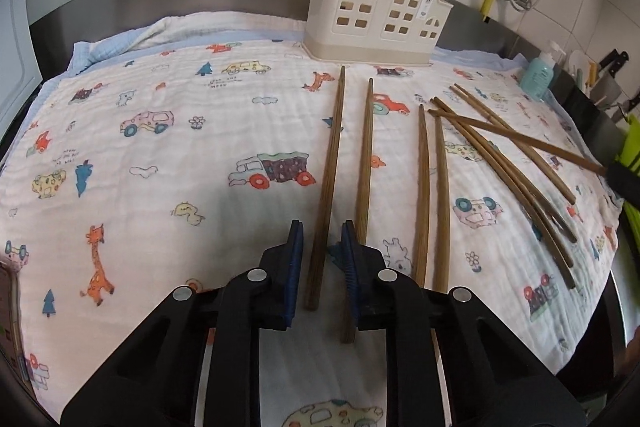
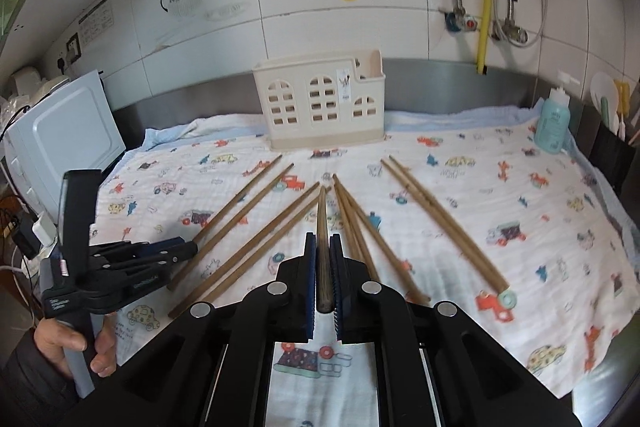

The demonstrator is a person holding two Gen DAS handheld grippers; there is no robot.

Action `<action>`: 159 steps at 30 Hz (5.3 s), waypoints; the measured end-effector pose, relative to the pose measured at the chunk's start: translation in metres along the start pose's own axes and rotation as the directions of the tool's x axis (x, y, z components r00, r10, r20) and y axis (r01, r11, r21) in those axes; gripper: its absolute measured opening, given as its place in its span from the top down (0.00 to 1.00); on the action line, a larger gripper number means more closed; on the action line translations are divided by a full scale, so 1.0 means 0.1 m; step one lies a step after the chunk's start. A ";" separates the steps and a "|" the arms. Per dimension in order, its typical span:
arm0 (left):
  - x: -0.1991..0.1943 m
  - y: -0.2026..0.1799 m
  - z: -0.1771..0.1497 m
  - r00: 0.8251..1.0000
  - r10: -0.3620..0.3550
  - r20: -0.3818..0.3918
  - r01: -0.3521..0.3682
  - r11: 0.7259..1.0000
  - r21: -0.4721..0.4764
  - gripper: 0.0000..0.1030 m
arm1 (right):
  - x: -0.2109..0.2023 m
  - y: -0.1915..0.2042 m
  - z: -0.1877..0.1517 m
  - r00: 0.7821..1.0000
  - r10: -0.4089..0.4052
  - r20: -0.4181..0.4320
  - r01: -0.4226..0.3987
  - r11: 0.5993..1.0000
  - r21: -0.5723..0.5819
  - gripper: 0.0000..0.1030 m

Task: Organize utensils
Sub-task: 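Close the right tool on a wooden chopstick while the left tool grasps another chopstick, then lift the right tool's chopstick upright toward the holder while the left tool lifts its own, then lower both chopsticks into the cream holder and open both tools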

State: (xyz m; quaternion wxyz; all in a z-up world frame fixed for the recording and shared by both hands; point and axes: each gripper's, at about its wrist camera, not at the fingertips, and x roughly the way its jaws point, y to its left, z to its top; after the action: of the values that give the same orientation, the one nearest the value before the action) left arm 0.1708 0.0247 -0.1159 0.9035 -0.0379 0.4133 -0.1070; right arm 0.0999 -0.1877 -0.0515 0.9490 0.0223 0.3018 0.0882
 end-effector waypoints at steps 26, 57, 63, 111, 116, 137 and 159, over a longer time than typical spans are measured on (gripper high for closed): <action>-0.55 -0.24 0.53 0.988 -0.002 0.152 -0.007 0.998 0.060 0.94 | -0.29 -0.23 0.79 0.986 0.166 0.034 -0.164 0.985 -0.057 0.93; -0.13 -0.07 0.11 0.999 -0.042 0.011 0.041 0.998 0.057 0.74 | -0.29 -0.16 1.24 0.979 0.194 0.059 -0.185 0.975 -0.126 0.93; -0.07 -0.02 0.09 0.999 -0.051 -0.004 0.051 0.998 0.039 0.84 | -0.27 -0.17 1.23 0.980 0.191 0.056 -0.183 0.975 -0.125 0.93; -0.72 -0.40 1.51 0.976 -0.078 0.204 0.045 0.986 0.160 0.95 | -0.14 -0.48 2.53 0.974 0.062 0.216 -0.027 0.987 -0.161 0.93; -0.75 -0.46 1.74 0.974 -0.083 0.212 0.044 0.982 0.183 0.95 | 0.32 -0.52 2.77 0.980 0.045 0.192 -0.018 0.990 -0.140 0.93; -1.40 -0.74 2.91 0.875 -0.071 0.480 -0.044 0.973 0.225 0.95 | 1.20 -0.59 2.56 0.997 0.004 0.071 0.005 0.991 -0.134 0.84; -0.51 -0.39 2.79 0.930 -0.069 0.360 0.037 0.995 0.094 0.93 | 0.46 -0.98 1.44 1.000 0.000 0.003 0.000 0.991 -0.136 0.74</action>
State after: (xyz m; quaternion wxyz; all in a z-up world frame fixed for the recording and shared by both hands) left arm 0.3422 -0.0072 0.1109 0.9618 -0.0293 0.2334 -0.1404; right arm 0.2353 -0.2745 0.0308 0.9488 -0.0423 0.2935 0.1087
